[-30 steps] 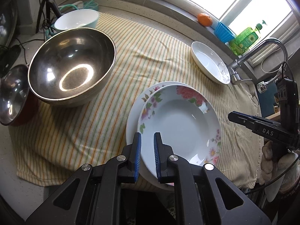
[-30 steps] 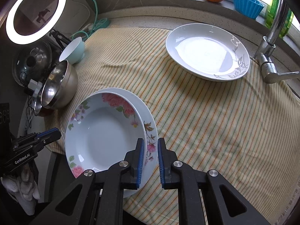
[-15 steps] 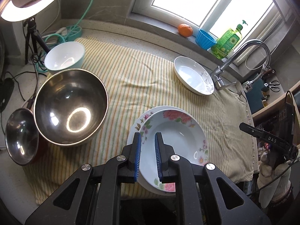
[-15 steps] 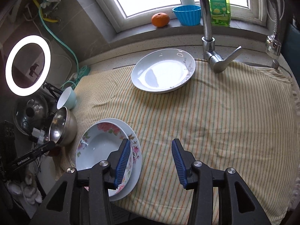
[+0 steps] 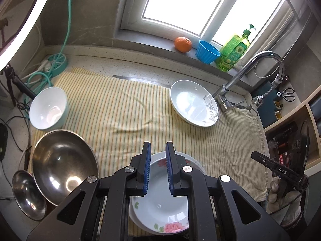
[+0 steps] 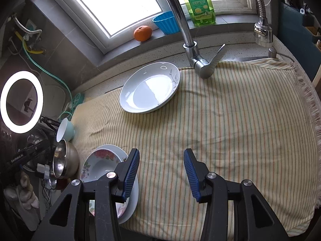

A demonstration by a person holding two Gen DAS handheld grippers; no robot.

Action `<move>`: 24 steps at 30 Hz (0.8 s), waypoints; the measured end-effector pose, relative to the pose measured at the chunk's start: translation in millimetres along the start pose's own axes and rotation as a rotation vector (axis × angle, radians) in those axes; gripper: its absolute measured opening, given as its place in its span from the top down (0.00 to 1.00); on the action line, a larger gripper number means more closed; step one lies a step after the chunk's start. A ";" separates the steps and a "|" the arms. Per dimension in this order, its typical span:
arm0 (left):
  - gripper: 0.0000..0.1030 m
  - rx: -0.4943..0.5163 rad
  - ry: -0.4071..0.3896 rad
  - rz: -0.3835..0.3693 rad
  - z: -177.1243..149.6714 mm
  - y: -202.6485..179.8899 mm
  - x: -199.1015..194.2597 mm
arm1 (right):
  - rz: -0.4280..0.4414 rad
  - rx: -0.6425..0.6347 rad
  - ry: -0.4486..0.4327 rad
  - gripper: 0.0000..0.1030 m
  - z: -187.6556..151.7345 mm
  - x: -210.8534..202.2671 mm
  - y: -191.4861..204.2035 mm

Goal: Organize plates and bowls
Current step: 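Move the right gripper to the white grey-leaf plate and grasp its rim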

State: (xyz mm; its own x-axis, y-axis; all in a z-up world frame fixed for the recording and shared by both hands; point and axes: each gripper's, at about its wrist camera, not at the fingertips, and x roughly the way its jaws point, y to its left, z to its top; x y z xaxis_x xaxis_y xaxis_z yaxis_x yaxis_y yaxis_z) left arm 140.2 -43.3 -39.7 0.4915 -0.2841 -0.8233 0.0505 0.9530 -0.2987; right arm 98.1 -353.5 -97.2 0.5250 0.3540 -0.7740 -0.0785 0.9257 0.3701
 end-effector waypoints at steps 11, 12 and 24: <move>0.87 0.126 0.028 0.004 59.8 -30.7 56.1 | 0.008 -0.036 -0.086 0.59 32.3 9.3 2.5; 0.87 0.124 0.044 -0.007 64.1 -31.3 65.3 | 0.013 -0.024 -0.082 0.59 36.4 13.2 -0.5; 0.87 0.107 0.124 -0.018 94.8 -31.8 149.9 | 0.017 0.098 -0.068 0.59 65.9 62.9 -35.2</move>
State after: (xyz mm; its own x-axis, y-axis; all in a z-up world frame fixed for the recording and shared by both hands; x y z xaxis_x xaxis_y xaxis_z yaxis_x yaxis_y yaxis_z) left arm 294.7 -106.3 -107.8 0.3785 -0.3061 -0.8735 0.1536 0.9514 -0.2669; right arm 189.7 -372.6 -125.1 0.5810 0.3563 -0.7318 -0.0065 0.9011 0.4336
